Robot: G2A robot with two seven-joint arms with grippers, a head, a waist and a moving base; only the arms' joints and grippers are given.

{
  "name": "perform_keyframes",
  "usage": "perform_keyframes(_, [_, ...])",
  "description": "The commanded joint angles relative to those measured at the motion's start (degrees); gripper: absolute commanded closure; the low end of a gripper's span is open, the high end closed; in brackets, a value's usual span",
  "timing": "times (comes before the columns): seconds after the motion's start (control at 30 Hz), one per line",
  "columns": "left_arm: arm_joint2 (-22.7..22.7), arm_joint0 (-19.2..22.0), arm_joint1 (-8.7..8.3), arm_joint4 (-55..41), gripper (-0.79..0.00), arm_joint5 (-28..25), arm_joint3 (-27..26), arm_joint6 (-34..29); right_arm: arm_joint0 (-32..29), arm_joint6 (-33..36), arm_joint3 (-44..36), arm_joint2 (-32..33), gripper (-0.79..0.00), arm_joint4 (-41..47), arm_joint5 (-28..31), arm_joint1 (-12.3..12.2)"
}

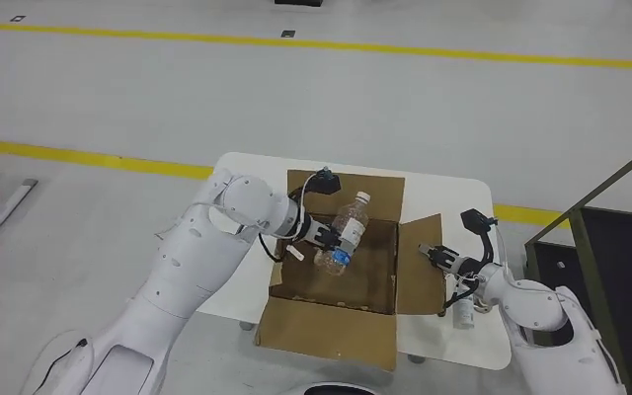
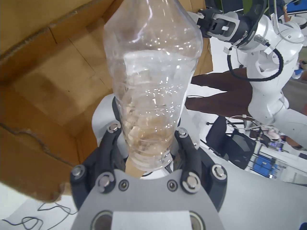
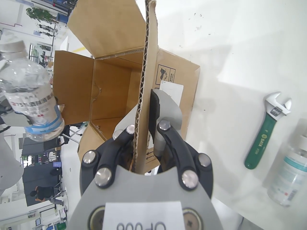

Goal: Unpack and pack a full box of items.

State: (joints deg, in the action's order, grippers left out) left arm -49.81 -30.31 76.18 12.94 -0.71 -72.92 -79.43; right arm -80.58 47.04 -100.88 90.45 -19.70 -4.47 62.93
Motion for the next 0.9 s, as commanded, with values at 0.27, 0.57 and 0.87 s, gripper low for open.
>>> perform_keyframes(0.27, [1.8,0.5,0.86,-3.2,0.000,1.2,6.6,1.3,-0.2,0.5,0.5,0.6,0.000,-0.2,-0.9,-0.4])
perform_keyframes(0.57, [1.9,-0.4,0.81,-2.8,0.000,1.9,6.9,2.6,-0.1,0.0,0.9,-0.1,0.000,0.2,-0.6,-0.6])
perform_keyframes(0.87, [6.3,-1.1,1.90,-1.9,0.000,10.0,13.1,2.5,0.0,-0.3,0.8,-0.3,0.000,0.1,-1.0,-0.8])
